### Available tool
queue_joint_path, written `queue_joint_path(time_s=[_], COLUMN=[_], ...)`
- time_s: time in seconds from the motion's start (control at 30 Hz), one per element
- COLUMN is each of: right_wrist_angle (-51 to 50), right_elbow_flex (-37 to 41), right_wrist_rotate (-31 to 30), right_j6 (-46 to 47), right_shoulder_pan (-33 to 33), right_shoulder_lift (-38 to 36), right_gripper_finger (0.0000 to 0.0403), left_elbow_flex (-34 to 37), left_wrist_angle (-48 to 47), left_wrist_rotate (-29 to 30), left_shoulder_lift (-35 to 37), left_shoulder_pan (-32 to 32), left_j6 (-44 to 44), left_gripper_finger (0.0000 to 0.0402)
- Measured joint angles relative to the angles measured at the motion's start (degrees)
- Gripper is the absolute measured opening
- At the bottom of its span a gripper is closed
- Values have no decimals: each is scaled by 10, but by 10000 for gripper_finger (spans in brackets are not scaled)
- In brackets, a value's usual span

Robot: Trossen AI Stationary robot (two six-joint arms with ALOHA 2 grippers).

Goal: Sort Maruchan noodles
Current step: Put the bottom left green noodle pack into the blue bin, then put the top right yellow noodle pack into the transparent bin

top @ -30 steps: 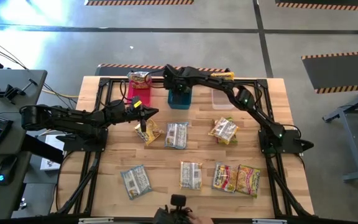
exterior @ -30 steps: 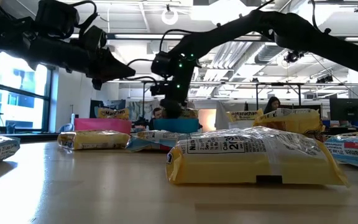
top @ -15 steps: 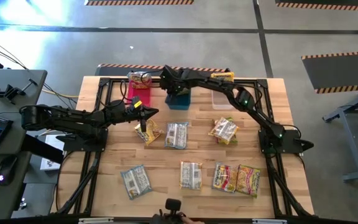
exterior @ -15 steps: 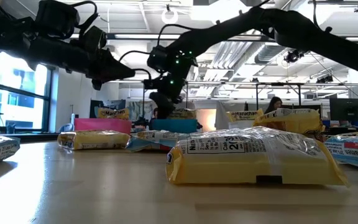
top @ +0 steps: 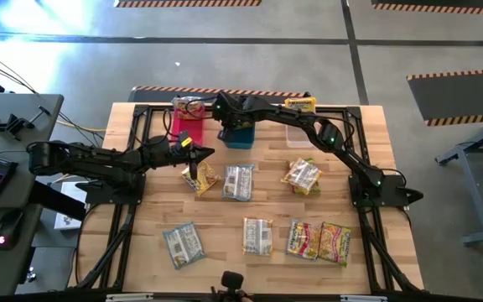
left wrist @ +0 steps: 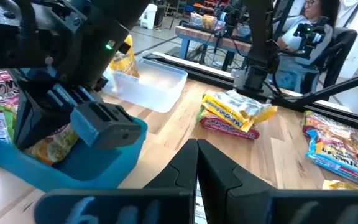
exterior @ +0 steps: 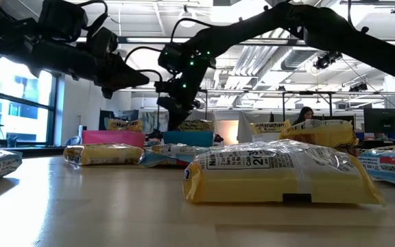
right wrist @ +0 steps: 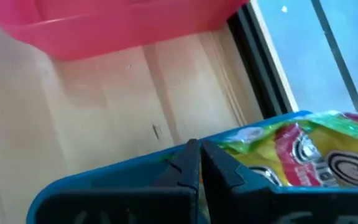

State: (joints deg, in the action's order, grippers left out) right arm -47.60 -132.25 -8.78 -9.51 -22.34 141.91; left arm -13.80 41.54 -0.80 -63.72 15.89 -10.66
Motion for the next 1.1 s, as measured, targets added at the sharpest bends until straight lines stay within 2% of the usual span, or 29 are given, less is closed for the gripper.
queue_joint_path(time_s=[0.2,0.47,0.93,1.0,1.1], right_wrist_angle=[-16,-92,-193,-157,-42], right_elbow_flex=[0,0,3,47,181], right_wrist_rotate=[-22,-45,-47,-47,-43], right_j6=[4,-9,-5,-4,9], right_shoulder_pan=[5,21,52,56,63], right_shoulder_lift=[0,-20,-122,-142,-197], right_gripper_finger=[0,0,0,0,0], left_elbow_flex=[0,0,0,0,0], left_wrist_angle=[0,0,-2,-4,-8], left_wrist_rotate=[1,2,2,2,2], left_shoulder_lift=[0,0,0,0,0], left_shoulder_pan=[-9,-14,-14,-14,-15], left_j6=[3,3,4,4,4], left_gripper_finger=[0,0,0,0,0])
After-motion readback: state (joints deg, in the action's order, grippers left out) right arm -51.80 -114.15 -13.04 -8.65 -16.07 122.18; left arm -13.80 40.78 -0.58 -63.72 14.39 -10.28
